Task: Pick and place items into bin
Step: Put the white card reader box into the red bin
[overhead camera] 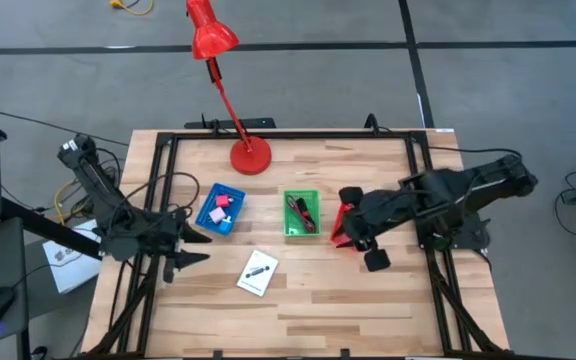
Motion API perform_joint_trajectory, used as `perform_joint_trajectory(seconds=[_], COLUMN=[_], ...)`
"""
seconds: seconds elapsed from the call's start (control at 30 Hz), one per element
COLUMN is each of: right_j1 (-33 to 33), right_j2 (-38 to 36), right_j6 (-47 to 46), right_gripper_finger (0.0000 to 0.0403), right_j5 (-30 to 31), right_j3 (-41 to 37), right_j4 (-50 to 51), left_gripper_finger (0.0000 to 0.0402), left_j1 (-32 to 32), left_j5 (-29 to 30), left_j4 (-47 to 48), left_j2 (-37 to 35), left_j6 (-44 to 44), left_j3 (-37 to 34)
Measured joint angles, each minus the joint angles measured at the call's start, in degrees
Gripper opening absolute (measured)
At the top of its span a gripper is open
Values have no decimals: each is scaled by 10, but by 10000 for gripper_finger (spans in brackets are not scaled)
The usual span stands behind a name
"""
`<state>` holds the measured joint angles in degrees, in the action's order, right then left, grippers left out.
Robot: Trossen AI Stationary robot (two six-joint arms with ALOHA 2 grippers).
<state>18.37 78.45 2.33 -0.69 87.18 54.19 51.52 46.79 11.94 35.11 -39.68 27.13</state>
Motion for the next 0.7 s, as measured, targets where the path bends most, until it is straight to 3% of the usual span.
perform_joint_trajectory(seconds=[0.07, 0.23, 0.47, 0.7], right_j1=[-6, -12, -13, -21], right_j2=[-29, -127, -275, -312], right_j6=[-30, -86, -94, -99], right_gripper_finger=[107, 107, 107, 107], right_j5=[-2, -8, 2, 23], right_j3=[-77, -234, -375, -514], right_j4=[-44, -147, -282, -501], left_gripper_finger=[219, 219, 219, 219], left_j1=[-5, -7, -46, -135], left_j5=[-3, -4, -3, -41], left_j4=[-52, -61, -102, -116], left_j2=[8, 44, 107, 179], left_j6=[2, 7, 43, -60], left_j3=[-19, -22, -22, -22])
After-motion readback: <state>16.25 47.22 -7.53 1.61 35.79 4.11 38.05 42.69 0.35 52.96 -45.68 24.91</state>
